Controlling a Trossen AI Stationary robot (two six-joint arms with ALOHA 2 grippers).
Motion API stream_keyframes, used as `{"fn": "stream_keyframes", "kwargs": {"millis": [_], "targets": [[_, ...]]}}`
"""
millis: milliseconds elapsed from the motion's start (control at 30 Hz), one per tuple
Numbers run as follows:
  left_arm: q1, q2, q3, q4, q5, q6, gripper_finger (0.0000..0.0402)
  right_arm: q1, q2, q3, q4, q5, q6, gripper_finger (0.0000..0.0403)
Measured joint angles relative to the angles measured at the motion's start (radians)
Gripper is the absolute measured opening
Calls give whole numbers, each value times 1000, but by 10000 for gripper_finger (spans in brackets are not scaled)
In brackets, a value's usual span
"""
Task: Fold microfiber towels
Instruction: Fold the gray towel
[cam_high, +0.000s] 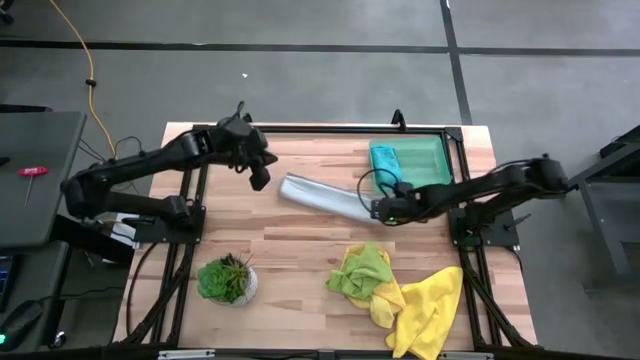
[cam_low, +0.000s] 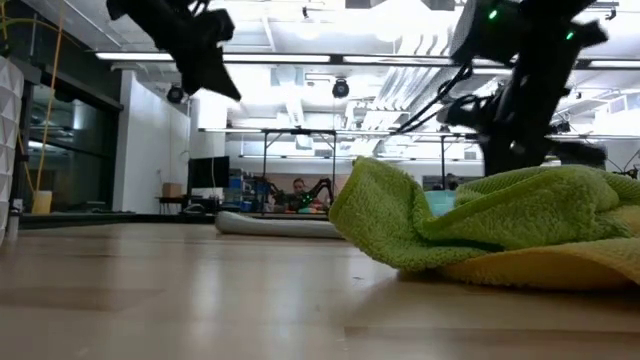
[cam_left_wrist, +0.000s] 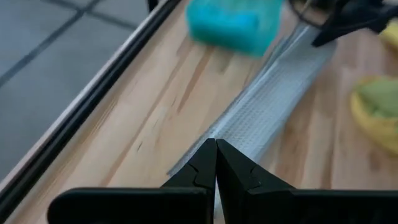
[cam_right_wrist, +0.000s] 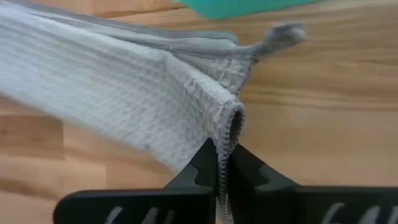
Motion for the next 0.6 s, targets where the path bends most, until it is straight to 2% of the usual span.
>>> {"fn": "stream_keyframes", "kwargs": {"millis": [100,233,500,600], "targets": [[-47,3,0,84,0,-10,0,7,-51,19,-58,-11,-1,2],[-102,34,0,179,1,-18,0,12,-56,81,-53,18,-26,1],[-109,24,0,366,149,-65,0,-2,54,187,96,49,-71,1],[-99,6,0,376,192,-76,0,-15,111,212,180,58,-75,0]]}}
